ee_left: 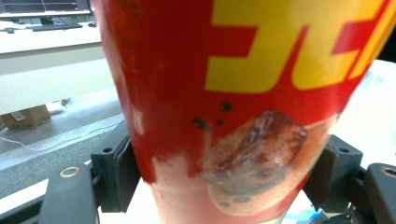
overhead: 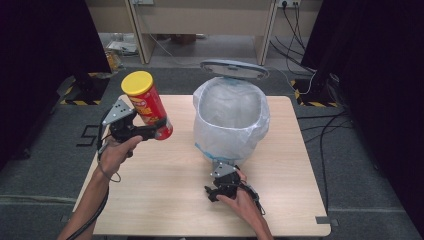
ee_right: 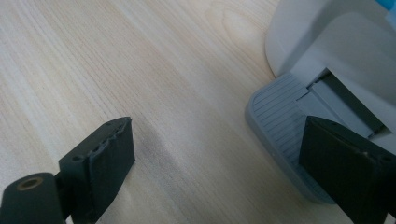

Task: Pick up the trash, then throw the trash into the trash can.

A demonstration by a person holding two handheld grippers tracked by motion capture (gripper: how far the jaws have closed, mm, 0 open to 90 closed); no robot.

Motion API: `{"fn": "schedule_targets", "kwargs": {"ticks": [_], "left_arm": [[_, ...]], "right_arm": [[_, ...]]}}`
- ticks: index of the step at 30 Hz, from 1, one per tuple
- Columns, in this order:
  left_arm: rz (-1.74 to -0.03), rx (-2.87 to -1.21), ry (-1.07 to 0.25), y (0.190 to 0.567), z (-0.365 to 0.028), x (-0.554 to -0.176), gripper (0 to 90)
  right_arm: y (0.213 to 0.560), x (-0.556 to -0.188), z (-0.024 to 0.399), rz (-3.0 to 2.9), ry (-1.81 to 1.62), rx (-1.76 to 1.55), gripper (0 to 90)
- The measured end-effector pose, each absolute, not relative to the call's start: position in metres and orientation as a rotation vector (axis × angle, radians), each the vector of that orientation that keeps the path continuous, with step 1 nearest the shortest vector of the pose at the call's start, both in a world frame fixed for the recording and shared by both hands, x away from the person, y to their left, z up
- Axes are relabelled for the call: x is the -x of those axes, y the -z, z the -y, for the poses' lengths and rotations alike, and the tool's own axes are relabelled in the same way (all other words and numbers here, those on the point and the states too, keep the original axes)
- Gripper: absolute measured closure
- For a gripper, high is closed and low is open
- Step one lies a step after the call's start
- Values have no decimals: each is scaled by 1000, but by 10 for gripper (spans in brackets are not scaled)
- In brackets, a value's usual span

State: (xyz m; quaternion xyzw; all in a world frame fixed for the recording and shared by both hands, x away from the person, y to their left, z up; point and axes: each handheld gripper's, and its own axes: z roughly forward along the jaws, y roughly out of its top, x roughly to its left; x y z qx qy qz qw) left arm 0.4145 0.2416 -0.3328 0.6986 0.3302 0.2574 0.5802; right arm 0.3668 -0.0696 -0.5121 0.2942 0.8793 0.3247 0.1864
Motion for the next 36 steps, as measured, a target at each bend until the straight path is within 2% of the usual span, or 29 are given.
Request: {"fn": "schedule_targets", "kwargs": {"ticks": [36], "left_arm": [[-666, -1613, -632, 268, -200, -428, 241]], "right_arm": [[512, -367, 71, -2477, -915, -813, 107]]}}
